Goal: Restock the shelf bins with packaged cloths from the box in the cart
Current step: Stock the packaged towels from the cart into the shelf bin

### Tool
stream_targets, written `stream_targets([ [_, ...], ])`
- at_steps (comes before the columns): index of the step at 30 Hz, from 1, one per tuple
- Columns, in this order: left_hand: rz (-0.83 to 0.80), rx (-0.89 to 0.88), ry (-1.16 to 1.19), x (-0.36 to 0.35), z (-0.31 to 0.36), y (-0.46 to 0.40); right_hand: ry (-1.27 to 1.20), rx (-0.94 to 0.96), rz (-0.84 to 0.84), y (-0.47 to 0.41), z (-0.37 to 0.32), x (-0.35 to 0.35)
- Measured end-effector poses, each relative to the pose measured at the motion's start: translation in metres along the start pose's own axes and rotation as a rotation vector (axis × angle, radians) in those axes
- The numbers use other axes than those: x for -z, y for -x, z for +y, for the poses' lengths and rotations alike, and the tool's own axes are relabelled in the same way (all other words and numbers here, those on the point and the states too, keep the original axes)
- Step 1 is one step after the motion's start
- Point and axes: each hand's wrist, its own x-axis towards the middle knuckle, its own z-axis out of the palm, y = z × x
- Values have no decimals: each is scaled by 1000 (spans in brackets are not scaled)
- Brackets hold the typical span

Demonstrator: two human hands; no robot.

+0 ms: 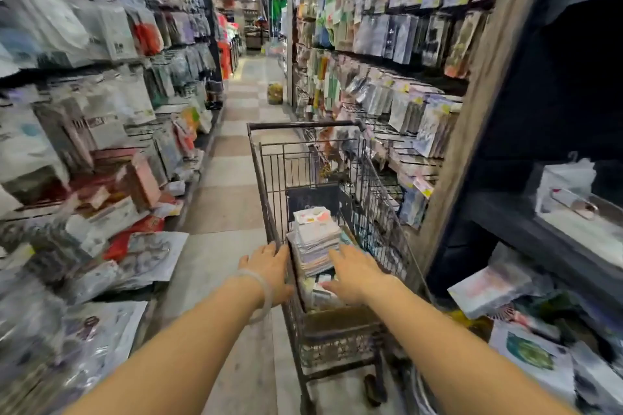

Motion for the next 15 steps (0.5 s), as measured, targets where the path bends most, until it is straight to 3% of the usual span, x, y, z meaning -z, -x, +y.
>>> stream_targets([
  [7,-94,83,126,11,2,-183,12,56,-85,-190,76,33],
  [15,-233,177,403,-14,-3,-299,-35,47,-231,-309,116,20],
])
